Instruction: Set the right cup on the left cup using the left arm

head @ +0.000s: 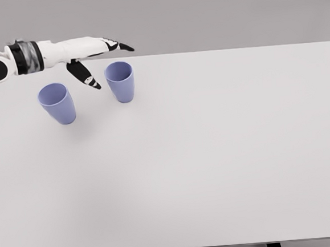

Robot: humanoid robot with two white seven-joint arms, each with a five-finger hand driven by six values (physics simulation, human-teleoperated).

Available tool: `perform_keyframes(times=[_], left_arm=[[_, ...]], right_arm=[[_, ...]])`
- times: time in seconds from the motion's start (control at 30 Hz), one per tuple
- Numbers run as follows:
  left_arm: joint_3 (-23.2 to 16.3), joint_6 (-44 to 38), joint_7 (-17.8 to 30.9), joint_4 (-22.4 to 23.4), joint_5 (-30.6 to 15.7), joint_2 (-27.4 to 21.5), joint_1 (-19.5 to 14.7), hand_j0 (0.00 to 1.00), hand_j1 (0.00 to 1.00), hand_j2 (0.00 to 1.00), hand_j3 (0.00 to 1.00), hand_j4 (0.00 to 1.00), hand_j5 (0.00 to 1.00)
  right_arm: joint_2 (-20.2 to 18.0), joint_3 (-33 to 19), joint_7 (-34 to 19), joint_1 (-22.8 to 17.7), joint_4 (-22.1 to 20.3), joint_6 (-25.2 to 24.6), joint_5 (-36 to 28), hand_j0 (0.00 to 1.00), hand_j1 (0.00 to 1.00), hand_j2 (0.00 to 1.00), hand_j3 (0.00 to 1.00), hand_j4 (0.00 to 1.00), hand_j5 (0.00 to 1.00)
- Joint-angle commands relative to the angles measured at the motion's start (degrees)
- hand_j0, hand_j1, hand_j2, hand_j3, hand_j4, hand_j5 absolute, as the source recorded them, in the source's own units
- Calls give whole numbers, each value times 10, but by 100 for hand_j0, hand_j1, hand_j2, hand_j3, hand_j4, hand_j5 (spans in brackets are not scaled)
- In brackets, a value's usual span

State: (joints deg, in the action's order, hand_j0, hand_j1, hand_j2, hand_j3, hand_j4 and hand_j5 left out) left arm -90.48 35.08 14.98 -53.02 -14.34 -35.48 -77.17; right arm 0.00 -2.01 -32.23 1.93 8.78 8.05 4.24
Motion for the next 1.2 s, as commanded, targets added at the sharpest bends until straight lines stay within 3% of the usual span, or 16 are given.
perform_keyframes(times=[0.0, 0.37, 0.63, 1.17], left_arm=[[1, -1, 0, 24, -3, 14, 1, 100, 100, 100, 100, 100, 100], [2, -1, 0, 48, -2, 47, 25, 100, 100, 100, 100, 100, 100], [10, -1, 0, 48, 6, 47, 25, 100, 100, 100, 100, 100, 100], [9, -1, 0, 90, 14, 72, 33, 100, 100, 100, 100, 100, 100]], right_arm=[[0, 0, 0, 0, 0, 0, 1, 100, 100, 100, 100, 100, 100], [0, 0, 0, 0, 0, 0, 1, 100, 100, 100, 100, 100, 100], [0, 0, 0, 0, 0, 0, 1, 100, 100, 100, 100, 100, 100], [0, 0, 0, 0, 0, 0, 1, 100, 100, 100, 100, 100, 100]])
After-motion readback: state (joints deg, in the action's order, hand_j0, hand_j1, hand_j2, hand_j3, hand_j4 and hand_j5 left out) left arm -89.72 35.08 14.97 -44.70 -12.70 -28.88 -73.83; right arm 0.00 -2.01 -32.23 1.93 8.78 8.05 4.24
